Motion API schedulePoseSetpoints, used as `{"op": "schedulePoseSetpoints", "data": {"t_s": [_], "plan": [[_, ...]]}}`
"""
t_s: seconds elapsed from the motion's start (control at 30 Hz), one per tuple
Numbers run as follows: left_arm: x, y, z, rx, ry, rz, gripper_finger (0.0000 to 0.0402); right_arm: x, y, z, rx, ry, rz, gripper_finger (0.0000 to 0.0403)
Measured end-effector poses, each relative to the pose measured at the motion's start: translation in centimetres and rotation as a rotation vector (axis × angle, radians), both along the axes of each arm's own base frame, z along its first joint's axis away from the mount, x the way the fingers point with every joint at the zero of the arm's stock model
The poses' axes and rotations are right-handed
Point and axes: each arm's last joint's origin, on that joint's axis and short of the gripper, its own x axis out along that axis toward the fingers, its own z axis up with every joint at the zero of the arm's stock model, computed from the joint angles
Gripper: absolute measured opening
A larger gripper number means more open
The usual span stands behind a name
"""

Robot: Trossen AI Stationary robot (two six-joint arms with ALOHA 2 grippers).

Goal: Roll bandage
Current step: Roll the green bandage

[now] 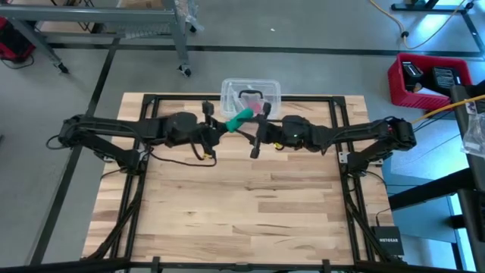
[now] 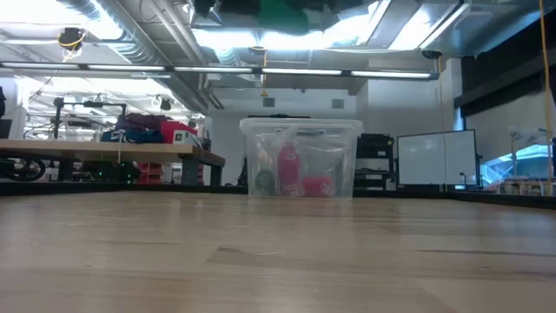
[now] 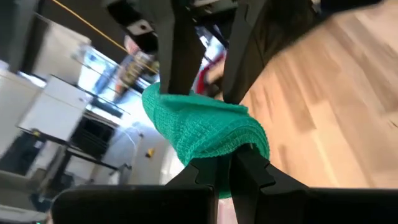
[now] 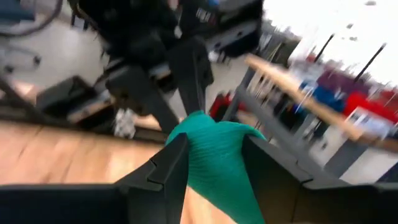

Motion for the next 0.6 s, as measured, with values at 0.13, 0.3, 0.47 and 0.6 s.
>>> {"op": "schedulePoseSetpoints", "data": {"t_s": [0.13,0.3,0.47,0.6], "plan": [[0.8,-0.1,-1.7,-0.069,0.077,0.024,0.0013,0.1,0.0,-1.4,0.072,0.110,0.016,0.0161],[2.2,-0.3,-4.2,-0.179,0.153,0.042,0.0013,0.3,0.1,-3.4,0.181,0.239,0.065,0.0161],[3.7,-0.7,-6.8,-0.219,0.245,0.043,0.0013,0.3,0.3,-5.8,0.266,0.405,0.097,0.0161],[4.5,-1.0,-8.0,-0.222,0.272,0.035,0.0013,0.2,0.5,-6.7,0.309,0.482,0.121,0.0161]]}}
